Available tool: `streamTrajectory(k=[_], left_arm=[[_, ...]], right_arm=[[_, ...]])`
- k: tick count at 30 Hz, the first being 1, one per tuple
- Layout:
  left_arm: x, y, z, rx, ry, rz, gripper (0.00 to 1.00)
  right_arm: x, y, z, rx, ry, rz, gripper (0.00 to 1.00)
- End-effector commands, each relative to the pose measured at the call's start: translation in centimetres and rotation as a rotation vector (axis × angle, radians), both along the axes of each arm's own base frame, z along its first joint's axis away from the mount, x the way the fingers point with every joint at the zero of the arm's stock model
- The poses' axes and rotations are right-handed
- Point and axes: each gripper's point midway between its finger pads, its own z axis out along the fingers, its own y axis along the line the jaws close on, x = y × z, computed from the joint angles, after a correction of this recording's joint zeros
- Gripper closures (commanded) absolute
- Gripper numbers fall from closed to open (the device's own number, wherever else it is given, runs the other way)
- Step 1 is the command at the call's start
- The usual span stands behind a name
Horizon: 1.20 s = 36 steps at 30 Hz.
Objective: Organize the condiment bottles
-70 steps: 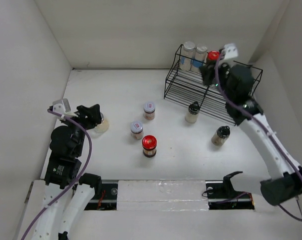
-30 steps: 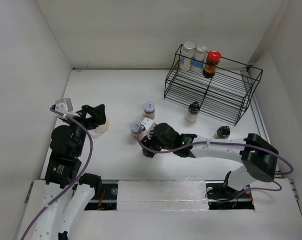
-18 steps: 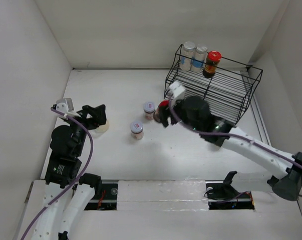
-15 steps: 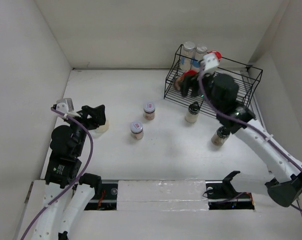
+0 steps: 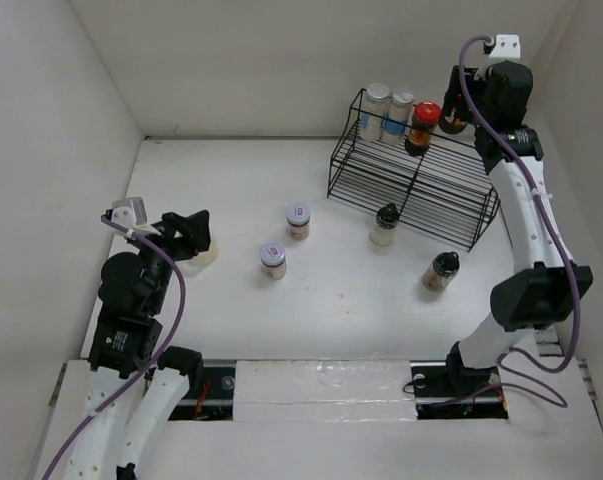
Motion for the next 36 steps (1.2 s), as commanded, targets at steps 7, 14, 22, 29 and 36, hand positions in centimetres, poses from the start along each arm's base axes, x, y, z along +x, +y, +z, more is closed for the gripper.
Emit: streamTrajectory(k=[7, 14, 22, 29, 36], left_arm=[[0.4, 0.0, 0.8, 0.003, -0.034, 0.004, 0.32], [0.6, 0.0, 0.6, 0.006, -0.025, 0.004, 0.32], [0.8, -0.1, 0.4, 0.008, -0.016, 0.004, 0.32], [0.8, -0.1, 0.4, 0.008, -0.016, 0.004, 0.32], [0.8, -0.2, 0.4, 0.008, -0.016, -0.005, 0.32]], right_arm=[[2.9, -2.7, 4.8, 0.017, -0.141, -0.010, 0.57], [4.0, -3.6, 3.0, 0.017, -0.119, -0.019, 0.58], [5.2, -5.5, 3.0, 0.006, -0.131, -0.044, 0.58], [5.6, -5.1, -2.4, 0.041, -0.048, -0.030, 0.56], [6.3, -5.1, -6.1, 0.072, 0.029, -0.019, 0.42]])
